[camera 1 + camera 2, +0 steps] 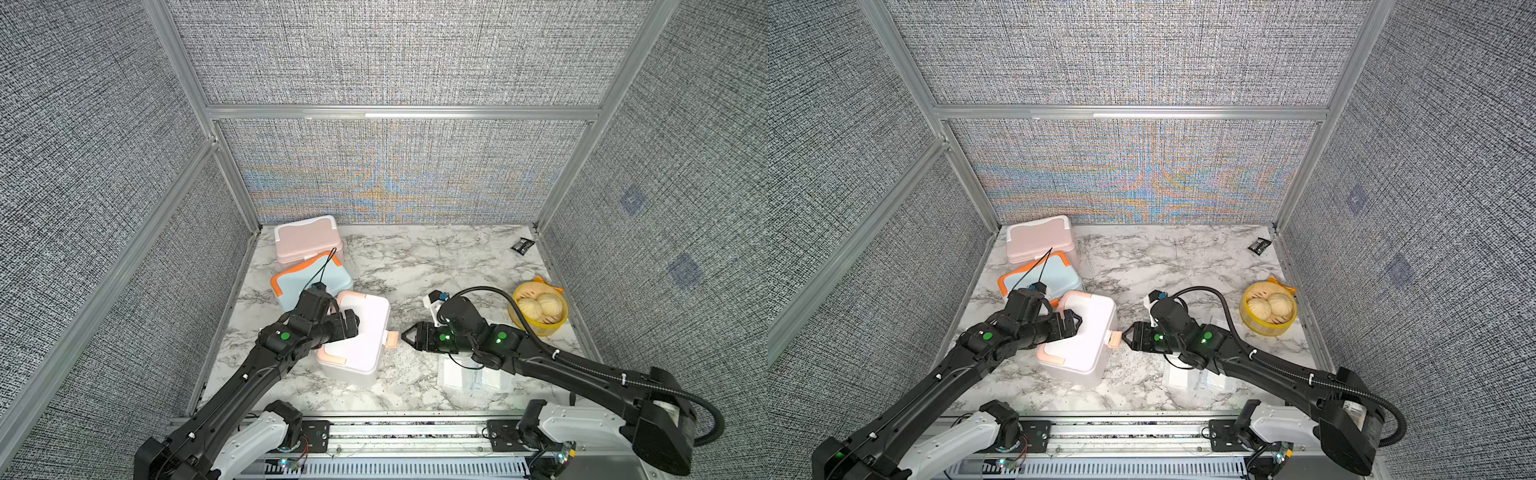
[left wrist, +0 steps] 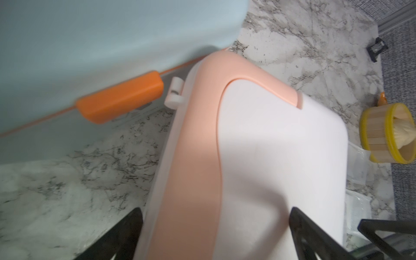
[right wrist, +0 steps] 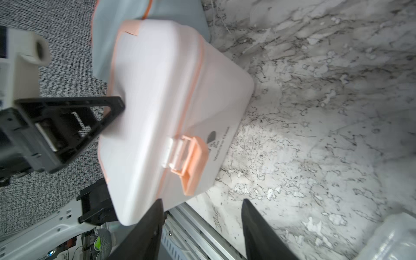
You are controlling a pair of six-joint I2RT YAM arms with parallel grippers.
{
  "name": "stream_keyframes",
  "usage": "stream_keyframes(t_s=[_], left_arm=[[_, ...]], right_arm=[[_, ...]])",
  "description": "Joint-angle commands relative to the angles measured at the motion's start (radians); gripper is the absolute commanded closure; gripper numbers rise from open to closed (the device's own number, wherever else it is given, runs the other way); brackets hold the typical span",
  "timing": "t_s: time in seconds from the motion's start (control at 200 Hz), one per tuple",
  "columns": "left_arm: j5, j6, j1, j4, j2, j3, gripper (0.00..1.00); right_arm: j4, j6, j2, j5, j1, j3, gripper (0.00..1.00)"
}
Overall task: Open first aid kits and take out gauze
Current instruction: Open the fastener of the first aid kit, then open the lid of the first aid kit.
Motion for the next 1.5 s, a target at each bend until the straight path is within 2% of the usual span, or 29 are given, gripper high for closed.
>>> stream_keyframes(t_s=[0.0, 0.255, 0.67, 1.066, 1.496], left_arm=[[0.117, -0.047, -0.007, 0.028, -0.003, -0.035, 0.02], [0.138, -0.108, -0.044, 0.081, -0.049, -0.093, 0.02], [0.08, -0.046, -0.045, 0.066, -0.062, -0.077, 0.01], [0.167, -0.067, -0.044, 0.129, -0.039, -0.079, 0.01], [0.196, -0.094, -0.044, 0.168, -0.039, -0.086, 0.01]], right_arm=[[0.058, -0.026, -0.015, -0.034, -0.001, 0.015, 0.45], [0.179, -0.011, 0.044, -0.143, -0.022, 0.033, 0.39], [0.164, -0.027, 0.167, -0.167, -0.076, 0.07, 0.4], [0.25, 0.019, 0.214, -0.243, -0.076, 0.055, 0.4], [0.323, 0.105, 0.121, -0.275, -0.078, 0.001, 0.4]])
